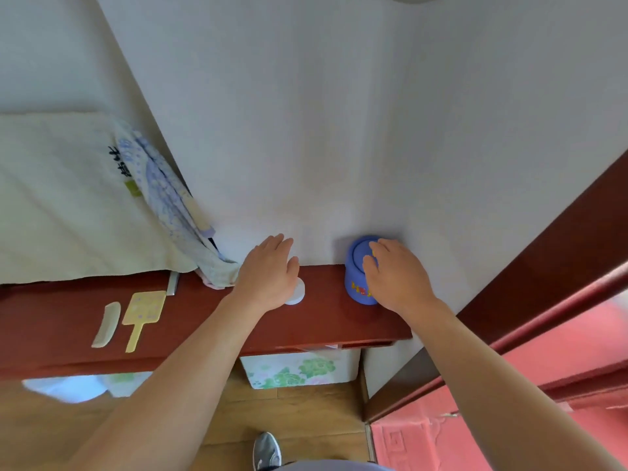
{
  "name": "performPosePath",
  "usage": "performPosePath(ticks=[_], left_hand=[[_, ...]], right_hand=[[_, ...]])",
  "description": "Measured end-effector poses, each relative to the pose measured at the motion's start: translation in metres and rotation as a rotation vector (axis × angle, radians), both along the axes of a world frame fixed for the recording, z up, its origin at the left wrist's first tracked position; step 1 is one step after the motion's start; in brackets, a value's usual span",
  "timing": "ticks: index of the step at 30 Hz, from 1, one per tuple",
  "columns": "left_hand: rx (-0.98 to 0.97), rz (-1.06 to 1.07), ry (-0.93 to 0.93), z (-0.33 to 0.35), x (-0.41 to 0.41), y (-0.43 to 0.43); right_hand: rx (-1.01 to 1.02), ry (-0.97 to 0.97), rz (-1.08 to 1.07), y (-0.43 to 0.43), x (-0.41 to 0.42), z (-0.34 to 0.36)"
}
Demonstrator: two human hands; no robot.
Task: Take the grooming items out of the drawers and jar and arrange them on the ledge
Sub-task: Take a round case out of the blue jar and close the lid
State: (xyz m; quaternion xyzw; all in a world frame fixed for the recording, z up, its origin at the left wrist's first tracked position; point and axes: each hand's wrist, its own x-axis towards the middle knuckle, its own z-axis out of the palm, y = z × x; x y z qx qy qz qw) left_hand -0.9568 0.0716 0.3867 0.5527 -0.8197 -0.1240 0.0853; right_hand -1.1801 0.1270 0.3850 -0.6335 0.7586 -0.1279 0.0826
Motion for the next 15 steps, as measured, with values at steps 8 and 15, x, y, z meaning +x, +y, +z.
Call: performPosePath(ticks=[8, 15], left_hand=[[-0.007, 0.116, 0.018, 0.004, 0.059, 0.036], [-0.042, 0.248, -0.002, 0.013, 0.157, 0.062]], right_hand=[[-0.112, -0.020, 0.116, 0.002, 0.048, 0.004], [-0.034, -0.033, 0.269, 0.003, 0.140, 0.010]])
